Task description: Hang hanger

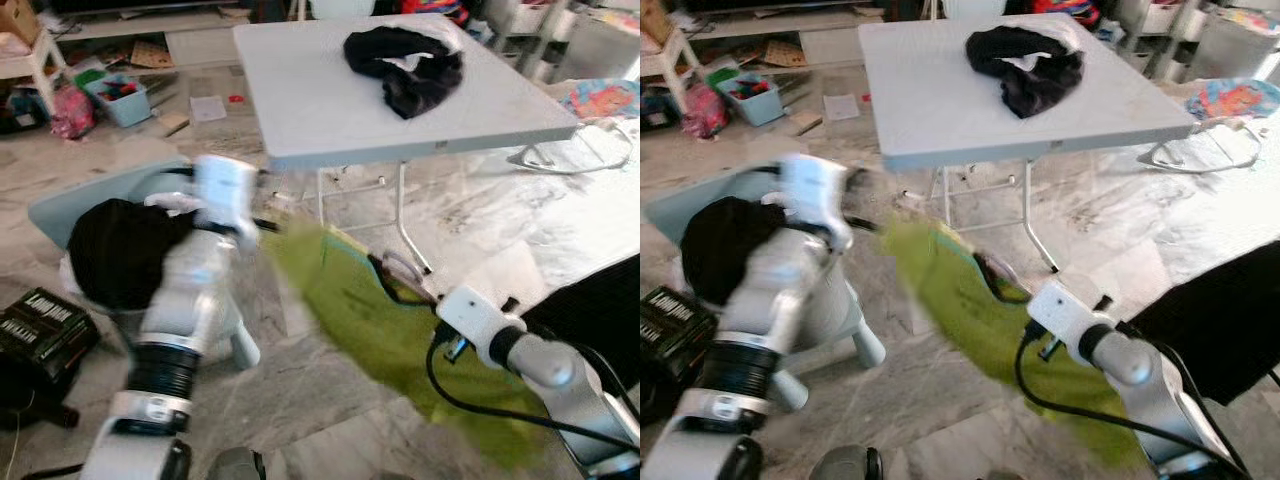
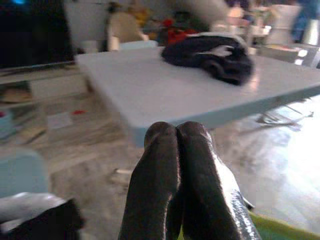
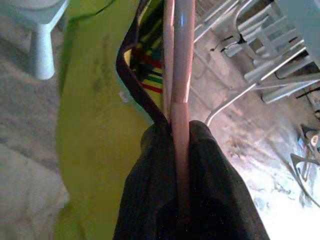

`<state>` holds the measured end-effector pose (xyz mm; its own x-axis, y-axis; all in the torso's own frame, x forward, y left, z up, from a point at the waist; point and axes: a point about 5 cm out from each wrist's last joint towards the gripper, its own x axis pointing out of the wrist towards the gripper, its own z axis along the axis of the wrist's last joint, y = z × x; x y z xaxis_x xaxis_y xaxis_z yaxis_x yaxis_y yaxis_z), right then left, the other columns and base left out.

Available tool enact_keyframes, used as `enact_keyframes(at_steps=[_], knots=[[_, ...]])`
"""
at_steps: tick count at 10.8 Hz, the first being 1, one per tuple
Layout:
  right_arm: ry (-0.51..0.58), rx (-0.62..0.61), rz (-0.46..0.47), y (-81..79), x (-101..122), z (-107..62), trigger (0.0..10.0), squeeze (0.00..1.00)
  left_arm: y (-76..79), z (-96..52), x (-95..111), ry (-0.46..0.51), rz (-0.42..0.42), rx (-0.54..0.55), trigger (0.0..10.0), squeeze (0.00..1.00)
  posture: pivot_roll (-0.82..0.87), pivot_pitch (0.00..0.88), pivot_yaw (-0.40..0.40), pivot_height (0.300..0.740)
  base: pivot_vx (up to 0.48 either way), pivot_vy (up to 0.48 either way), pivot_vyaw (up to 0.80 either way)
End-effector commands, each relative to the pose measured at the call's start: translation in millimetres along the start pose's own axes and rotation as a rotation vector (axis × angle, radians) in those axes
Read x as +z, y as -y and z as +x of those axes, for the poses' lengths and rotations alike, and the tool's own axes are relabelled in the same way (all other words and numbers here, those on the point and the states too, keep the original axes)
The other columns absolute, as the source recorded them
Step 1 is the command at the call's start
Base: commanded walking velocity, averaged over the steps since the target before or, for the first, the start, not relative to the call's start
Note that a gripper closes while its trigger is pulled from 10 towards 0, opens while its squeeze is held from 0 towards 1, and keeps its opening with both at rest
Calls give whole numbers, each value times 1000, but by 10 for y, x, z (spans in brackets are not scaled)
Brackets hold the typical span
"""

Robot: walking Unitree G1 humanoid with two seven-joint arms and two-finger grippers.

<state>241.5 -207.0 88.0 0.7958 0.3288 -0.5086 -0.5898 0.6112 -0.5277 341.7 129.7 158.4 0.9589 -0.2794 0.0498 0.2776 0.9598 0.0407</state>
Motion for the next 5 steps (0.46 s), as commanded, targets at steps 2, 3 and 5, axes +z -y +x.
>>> enact_keyframes(at_steps=[2,3,5], knots=[[54,-97,2,185,128,-1,10000,0,12,-55,-183,-63,12,-23,10000,1000,-114,0,-34,740,0,0,0],[95,-124,41,229,202,9,10000,0,-29,-85,-246,-71,83,-5,10000,1000,-112,0,-33,740,0,0,0],[245,23,58,280,375,-83,10000,0,-141,-190,-390,-126,134,-42,10000,1000,-113,0,-32,740,0,0,0]])
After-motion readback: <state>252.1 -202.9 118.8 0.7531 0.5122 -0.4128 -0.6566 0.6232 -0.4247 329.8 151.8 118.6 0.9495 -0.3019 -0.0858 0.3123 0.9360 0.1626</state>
